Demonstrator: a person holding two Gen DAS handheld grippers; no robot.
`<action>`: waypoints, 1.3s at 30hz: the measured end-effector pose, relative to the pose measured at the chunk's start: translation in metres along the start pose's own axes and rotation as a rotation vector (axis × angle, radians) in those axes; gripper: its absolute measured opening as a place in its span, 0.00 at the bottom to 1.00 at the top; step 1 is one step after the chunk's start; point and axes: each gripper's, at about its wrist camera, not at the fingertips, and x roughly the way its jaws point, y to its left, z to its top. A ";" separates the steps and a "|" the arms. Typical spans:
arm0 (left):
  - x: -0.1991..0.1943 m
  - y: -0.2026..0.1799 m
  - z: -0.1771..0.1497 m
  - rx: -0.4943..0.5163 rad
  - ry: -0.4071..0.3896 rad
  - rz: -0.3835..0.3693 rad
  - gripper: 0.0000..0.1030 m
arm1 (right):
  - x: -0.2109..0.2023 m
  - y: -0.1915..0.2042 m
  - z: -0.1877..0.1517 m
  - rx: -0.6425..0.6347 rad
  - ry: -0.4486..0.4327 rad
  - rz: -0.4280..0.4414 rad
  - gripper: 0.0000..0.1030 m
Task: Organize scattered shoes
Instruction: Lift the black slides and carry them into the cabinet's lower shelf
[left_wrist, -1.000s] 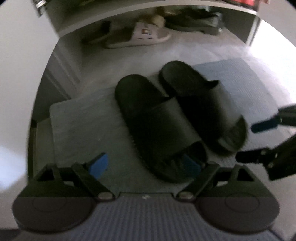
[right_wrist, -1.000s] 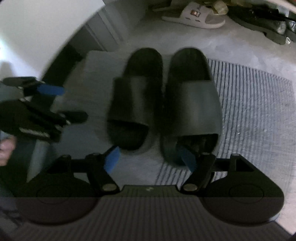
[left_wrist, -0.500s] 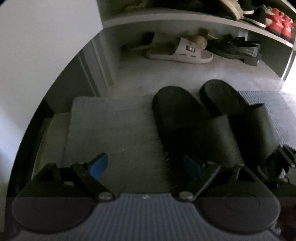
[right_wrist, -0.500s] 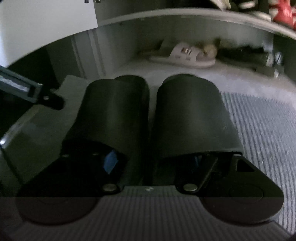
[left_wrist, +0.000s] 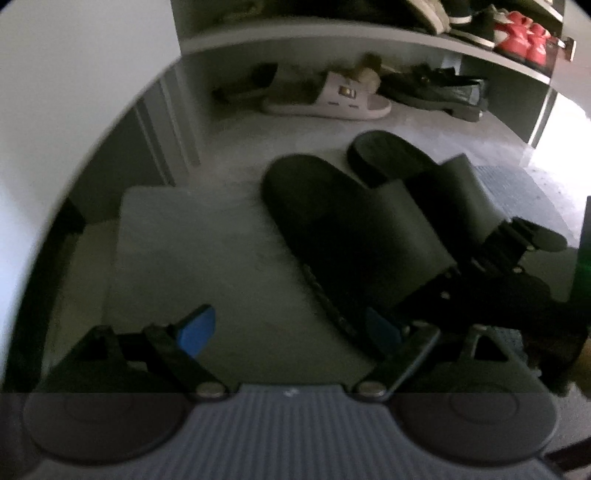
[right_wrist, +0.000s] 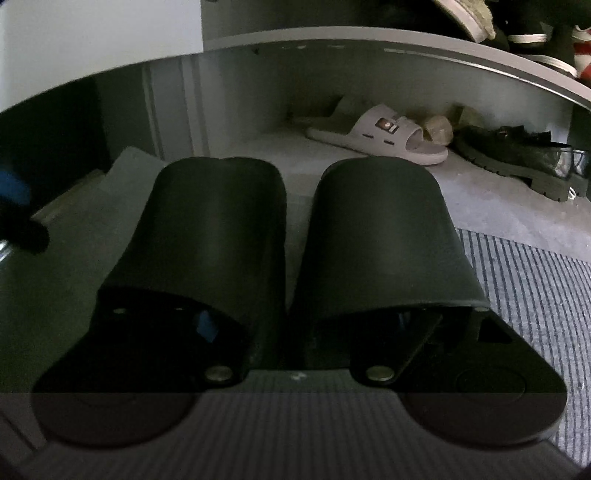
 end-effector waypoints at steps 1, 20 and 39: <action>0.003 -0.002 0.001 -0.014 0.012 -0.005 0.87 | -0.003 -0.001 0.003 0.004 -0.008 0.009 0.57; -0.004 0.006 -0.002 -0.021 -0.051 0.018 0.87 | -0.104 -0.011 0.102 0.180 -0.157 0.233 0.23; -0.008 0.008 -0.011 -0.019 -0.020 0.067 0.87 | -0.018 0.012 0.211 0.047 -0.446 0.049 0.23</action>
